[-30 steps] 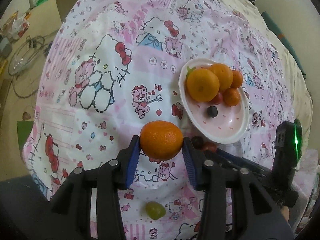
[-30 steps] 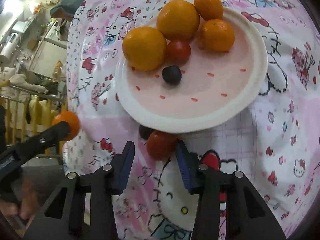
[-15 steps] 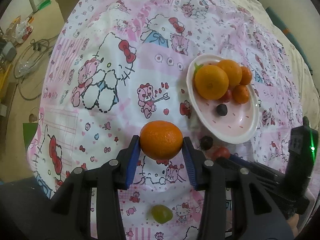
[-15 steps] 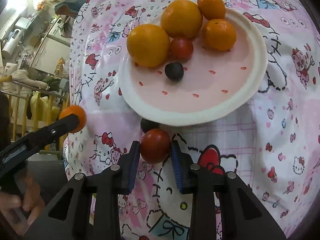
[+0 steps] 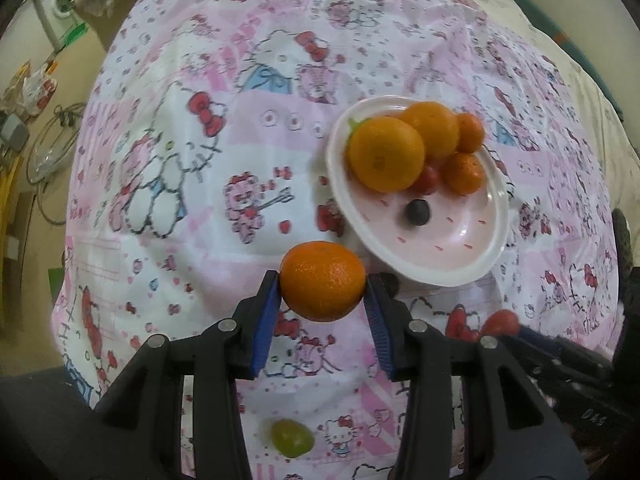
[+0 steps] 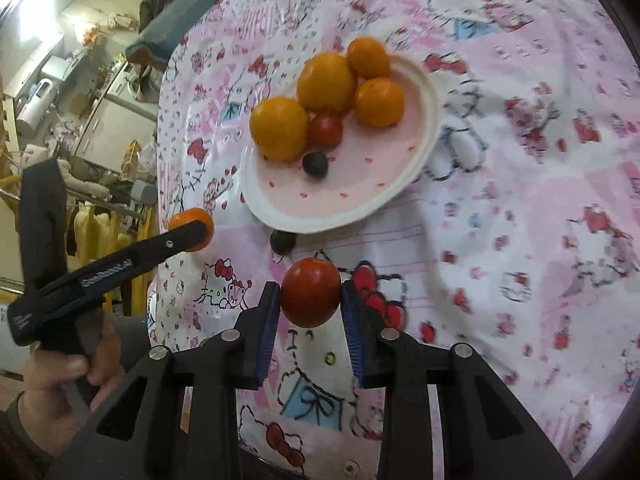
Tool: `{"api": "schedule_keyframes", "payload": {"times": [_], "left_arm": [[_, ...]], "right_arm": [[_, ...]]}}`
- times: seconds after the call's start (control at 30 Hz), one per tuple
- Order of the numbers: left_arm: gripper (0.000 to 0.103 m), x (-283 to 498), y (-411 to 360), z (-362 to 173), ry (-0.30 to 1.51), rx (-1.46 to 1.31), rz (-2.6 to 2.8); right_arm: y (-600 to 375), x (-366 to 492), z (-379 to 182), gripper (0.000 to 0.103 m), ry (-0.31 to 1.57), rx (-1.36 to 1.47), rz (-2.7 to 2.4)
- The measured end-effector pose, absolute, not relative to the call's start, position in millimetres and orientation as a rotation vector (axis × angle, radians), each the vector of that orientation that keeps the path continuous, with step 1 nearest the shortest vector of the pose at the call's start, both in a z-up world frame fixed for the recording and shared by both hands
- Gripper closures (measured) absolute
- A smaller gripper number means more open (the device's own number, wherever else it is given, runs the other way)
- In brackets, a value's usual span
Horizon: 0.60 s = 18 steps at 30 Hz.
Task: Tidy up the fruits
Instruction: 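Grasp the tangerine with the left tool while the right tool grasps another red tomato, then carry the tangerine and tomato onto the white plate and open both tools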
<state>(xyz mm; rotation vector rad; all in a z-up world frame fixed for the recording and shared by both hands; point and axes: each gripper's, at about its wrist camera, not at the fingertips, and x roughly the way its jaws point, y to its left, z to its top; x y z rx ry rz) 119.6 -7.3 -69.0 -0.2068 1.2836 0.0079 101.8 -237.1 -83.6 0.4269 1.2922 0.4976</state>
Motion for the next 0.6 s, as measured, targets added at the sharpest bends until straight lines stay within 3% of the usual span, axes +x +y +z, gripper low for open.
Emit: {"api": "schedule_keyframes", "payload": {"times": [0.37,0.6], "left_arm": [[0.065,124.3,-25.4,-45.4,1.177,-0.146,-0.052],[0.065,140.0,-24.3,-40.6,1.167,-0.066,-0.093]], "right_arm": [[-297.8,115.4,-24.6,0.071,1.046,0.492,0.422],[-297.1,150.3,-20.3,0.071,1.024,0.502,0.496]]}}
